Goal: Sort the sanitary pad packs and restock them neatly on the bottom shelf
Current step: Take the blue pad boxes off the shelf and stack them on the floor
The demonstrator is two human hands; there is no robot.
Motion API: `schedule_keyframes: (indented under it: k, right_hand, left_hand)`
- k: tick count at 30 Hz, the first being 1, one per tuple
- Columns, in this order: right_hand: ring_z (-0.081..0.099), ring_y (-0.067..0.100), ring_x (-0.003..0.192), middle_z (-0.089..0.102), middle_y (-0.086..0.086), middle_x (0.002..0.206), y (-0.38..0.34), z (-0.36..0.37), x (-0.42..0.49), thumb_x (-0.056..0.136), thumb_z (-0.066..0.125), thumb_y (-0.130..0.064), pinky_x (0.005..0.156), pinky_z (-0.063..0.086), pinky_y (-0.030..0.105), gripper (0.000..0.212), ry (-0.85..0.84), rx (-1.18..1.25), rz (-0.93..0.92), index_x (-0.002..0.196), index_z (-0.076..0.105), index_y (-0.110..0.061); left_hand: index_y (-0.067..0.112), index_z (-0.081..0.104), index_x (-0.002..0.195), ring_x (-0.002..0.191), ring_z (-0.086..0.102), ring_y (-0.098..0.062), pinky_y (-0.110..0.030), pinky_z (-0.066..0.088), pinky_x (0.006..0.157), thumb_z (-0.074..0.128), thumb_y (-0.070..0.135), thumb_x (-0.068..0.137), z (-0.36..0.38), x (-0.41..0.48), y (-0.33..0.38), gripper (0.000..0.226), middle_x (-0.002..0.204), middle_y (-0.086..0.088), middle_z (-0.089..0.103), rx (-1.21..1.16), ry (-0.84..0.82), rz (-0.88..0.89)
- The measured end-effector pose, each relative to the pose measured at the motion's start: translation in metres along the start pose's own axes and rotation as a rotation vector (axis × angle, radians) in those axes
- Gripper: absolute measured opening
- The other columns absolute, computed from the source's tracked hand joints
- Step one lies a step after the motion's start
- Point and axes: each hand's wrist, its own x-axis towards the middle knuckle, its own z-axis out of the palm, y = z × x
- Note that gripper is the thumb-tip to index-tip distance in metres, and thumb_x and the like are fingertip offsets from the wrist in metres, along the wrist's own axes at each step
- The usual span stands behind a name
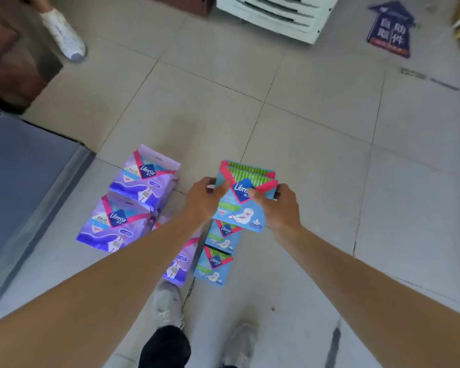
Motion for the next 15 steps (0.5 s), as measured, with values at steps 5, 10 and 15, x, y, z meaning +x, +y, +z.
schedule_keyframes:
  k: [5,10,15]
  right_hand:
    - [0.07,0.022,0.091,0.069,-0.002,0.094,0.086,0.028,0.046,0.076,0.077,-0.037,0.087,0.055,0.044,0.045,0.084,0.153,0.136,0.112,0.055,-0.022]
    - [0.069,0.021,0.09,0.071,0.002,0.098,0.158,0.067,0.09,0.079,0.072,-0.044,0.089,0.054,0.045,0.033,0.111,0.218,0.27,0.101,0.059,-0.023]
    - [0.069,0.024,0.091,0.072,0.003,0.097,0.201,0.093,0.146,0.078,0.072,-0.044,0.09,0.054,0.046,0.03,0.106,0.235,0.298,0.096,0.061,-0.023]
  left_hand:
    - [0.016,0.065,0.108,0.091,0.066,-0.023,-0.026,0.047,0.073,0.062,0.049,0.085,0.046,0.055,-0.059,0.04,0.1,-0.005,0.071,0.105,-0.056,-0.077]
    - [0.014,0.063,0.116,0.103,0.065,-0.023,-0.028,0.046,0.088,0.055,0.058,0.086,0.081,0.11,-0.118,0.054,0.108,-0.004,0.069,0.293,-0.093,-0.113]
    - [0.014,0.066,0.111,0.1,0.063,-0.019,-0.024,0.04,0.079,0.056,0.057,0.086,0.102,0.161,-0.159,0.05,0.109,-0.003,0.069,0.335,-0.106,-0.119]
